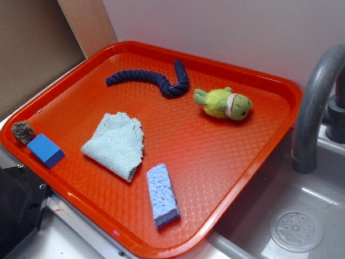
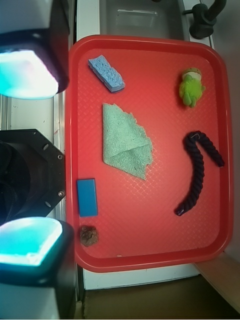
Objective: Grab the blue sponge.
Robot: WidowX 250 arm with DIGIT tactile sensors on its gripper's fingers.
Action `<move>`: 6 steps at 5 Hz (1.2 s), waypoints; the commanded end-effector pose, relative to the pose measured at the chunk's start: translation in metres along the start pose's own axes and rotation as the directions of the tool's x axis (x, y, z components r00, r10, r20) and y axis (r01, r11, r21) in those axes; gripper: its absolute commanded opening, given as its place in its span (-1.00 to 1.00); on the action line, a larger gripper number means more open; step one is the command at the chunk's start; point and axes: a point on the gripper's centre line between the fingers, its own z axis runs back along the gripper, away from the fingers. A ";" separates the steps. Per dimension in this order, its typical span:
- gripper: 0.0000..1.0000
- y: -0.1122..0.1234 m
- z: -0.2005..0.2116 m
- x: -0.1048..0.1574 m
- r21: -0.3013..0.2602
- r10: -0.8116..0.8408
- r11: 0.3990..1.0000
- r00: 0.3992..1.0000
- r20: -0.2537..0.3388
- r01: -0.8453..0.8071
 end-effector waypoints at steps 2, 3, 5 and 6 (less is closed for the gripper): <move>1.00 -0.025 -0.009 0.043 0.136 -0.265 0.957 0.964 0.035 0.258; 1.00 -0.058 -0.022 0.068 0.211 -0.508 0.837 0.861 -0.044 0.504; 1.00 -0.130 -0.072 0.059 0.079 -0.839 0.452 0.453 -0.303 0.889; 1.00 -0.143 -0.100 0.032 0.009 -0.899 0.205 0.192 -0.393 0.979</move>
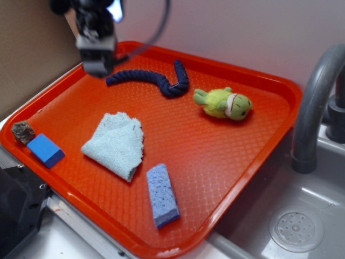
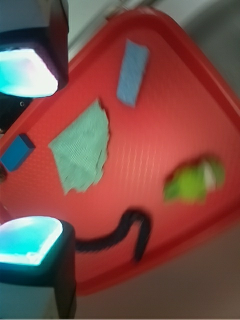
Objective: Grab the blue sponge.
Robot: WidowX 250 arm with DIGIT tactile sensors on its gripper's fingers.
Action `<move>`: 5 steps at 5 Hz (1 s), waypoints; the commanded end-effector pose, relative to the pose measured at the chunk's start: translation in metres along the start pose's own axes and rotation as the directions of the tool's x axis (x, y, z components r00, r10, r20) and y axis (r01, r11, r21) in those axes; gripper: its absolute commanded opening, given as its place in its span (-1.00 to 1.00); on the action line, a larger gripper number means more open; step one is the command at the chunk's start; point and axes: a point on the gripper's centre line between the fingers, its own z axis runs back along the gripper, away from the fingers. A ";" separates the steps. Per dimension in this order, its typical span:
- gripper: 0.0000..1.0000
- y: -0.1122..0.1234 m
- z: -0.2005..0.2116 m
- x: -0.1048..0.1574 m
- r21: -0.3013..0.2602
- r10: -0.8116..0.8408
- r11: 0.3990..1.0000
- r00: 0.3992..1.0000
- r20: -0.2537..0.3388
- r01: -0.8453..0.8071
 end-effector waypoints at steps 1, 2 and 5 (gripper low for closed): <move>1.00 -0.063 -0.028 0.002 0.059 -0.503 0.860 0.862 -0.064 0.507; 1.00 -0.065 -0.051 -0.009 0.121 -0.687 0.707 0.718 -0.112 0.696; 1.00 -0.061 -0.121 0.021 0.158 -0.895 0.436 0.445 -0.028 0.886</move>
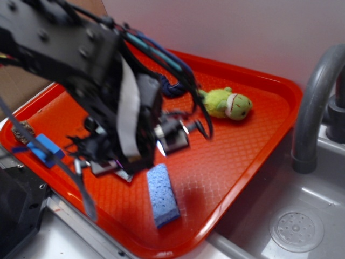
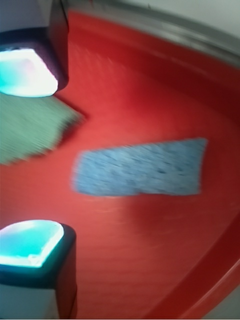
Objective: Grab the blue sponge.
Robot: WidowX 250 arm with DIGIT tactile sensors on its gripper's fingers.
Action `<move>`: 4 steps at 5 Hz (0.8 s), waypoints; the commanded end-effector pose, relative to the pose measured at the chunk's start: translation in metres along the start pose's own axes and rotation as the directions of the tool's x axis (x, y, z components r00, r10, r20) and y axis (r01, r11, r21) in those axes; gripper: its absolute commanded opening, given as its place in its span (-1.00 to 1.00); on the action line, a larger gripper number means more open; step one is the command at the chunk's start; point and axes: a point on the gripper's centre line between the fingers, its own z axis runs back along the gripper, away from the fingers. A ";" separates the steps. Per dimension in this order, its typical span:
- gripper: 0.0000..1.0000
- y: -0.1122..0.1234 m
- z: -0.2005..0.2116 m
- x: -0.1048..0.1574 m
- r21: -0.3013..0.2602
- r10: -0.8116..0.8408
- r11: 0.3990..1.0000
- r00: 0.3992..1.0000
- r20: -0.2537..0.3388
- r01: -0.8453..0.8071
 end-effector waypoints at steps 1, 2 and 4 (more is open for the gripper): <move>1.00 -0.008 -0.026 0.011 -0.019 0.044 0.999 0.991 0.128 -0.042; 0.95 -0.014 -0.043 0.014 -0.105 0.059 0.994 0.983 0.172 -0.042; -1.00 -0.021 -0.038 -0.006 -0.118 0.241 0.968 0.957 0.164 -0.223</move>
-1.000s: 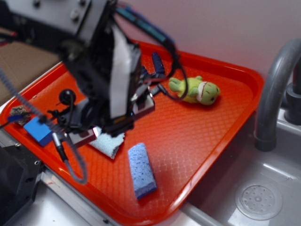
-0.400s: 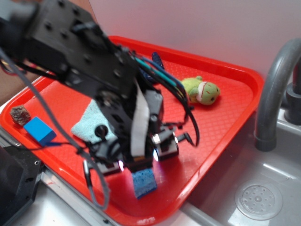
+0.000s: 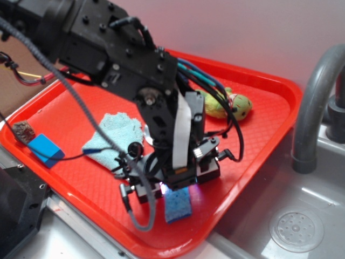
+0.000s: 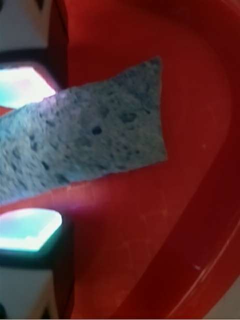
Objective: Grab the blue sponge.
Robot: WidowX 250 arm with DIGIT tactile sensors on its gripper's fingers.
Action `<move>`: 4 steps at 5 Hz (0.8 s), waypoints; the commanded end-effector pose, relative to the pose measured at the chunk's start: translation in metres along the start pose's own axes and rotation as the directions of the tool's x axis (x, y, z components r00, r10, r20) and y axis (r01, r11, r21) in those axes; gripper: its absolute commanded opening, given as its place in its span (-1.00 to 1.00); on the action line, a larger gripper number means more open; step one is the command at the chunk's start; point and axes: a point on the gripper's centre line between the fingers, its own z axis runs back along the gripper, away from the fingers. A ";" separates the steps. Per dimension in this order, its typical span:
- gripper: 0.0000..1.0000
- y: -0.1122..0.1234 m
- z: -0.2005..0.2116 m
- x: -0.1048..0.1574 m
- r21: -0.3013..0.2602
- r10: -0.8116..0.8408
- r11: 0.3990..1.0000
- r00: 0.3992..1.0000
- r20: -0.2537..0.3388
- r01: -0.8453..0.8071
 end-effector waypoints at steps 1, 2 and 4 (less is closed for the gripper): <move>-1.00 -0.038 0.023 -0.040 0.068 0.404 0.914 0.913 -0.058 -0.400; -1.00 -0.033 0.051 -0.054 0.150 0.631 0.767 0.775 0.000 -0.624; -1.00 -0.045 0.114 -0.096 0.041 0.913 0.357 0.358 0.195 -0.933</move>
